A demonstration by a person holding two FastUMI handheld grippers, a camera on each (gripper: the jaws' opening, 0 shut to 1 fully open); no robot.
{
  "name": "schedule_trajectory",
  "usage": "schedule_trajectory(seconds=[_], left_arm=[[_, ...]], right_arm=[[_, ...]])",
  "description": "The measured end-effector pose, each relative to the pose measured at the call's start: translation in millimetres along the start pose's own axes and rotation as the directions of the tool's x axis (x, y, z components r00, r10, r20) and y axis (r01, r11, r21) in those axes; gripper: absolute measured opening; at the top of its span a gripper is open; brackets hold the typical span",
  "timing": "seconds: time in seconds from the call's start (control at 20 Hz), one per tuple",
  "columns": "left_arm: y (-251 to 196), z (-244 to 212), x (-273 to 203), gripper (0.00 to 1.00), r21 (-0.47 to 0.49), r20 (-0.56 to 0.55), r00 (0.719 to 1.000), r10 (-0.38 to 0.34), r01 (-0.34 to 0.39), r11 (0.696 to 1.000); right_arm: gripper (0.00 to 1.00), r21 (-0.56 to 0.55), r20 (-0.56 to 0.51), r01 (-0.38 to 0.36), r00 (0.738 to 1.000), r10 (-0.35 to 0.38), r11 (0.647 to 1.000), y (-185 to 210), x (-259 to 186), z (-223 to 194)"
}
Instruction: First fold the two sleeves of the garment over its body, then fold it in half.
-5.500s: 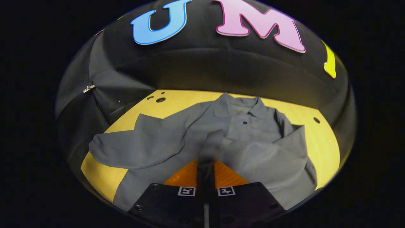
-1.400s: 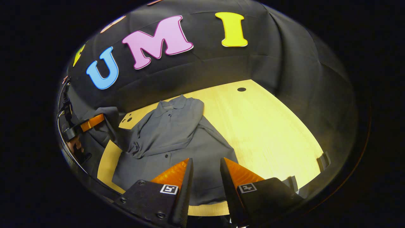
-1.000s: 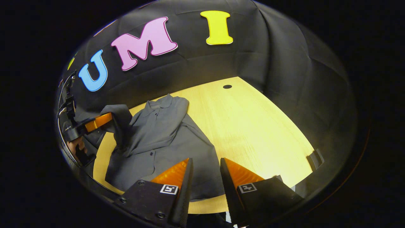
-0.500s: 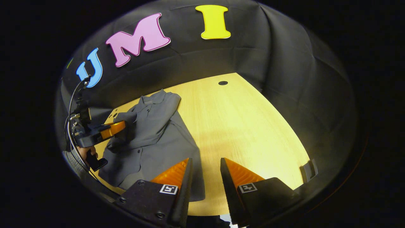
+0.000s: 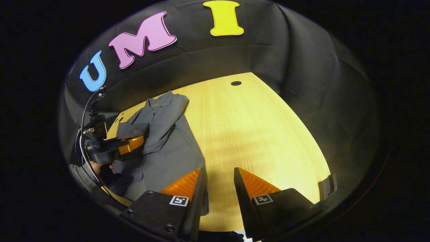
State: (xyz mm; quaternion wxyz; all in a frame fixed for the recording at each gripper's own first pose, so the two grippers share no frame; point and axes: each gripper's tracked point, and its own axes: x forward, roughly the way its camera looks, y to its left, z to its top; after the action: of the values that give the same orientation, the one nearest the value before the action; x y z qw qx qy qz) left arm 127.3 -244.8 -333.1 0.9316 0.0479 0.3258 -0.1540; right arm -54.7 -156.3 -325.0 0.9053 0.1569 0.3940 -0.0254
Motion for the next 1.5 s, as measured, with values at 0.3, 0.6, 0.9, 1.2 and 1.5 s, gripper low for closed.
schedule_trajectory(seconds=[0.3,0.6,0.9,1.2,1.5], left_arm=[[-38.7,9.1,-14.8,0.51,-0.034,0.023,0.987,-0.157,0.158,0.987],[-60.4,19.0,-51.4,0.95,-0.054,0.080,0.963,-0.256,0.260,0.964],[-40.4,3.7,-104.1,0.96,-0.020,0.090,0.959,-0.269,0.272,0.962],[22.1,-29.0,-159.8,0.96,-0.063,0.074,0.976,-0.205,0.210,0.976],[101.4,-80.7,-202.8,0.96,-0.123,0.027,0.998,-0.054,0.057,0.991]], right_arm=[[0.54,-0.003,-0.005,-0.008,1.000,0.008,1.000,5.1,0.4,-5.8],[0.57,0.000,-0.005,-0.012,1.000,0.012,1.000,11.6,-2.2,-11.7],[0.76,-0.014,-0.029,-0.059,0.998,0.058,0.998,38.0,-7.2,-28.6],[0.95,-0.043,-0.088,-0.062,0.994,0.058,0.997,55.0,-6.5,-61.9],[0.95,-0.061,-0.119,-0.035,0.993,0.028,0.998,61.1,-2.6,-82.1]])
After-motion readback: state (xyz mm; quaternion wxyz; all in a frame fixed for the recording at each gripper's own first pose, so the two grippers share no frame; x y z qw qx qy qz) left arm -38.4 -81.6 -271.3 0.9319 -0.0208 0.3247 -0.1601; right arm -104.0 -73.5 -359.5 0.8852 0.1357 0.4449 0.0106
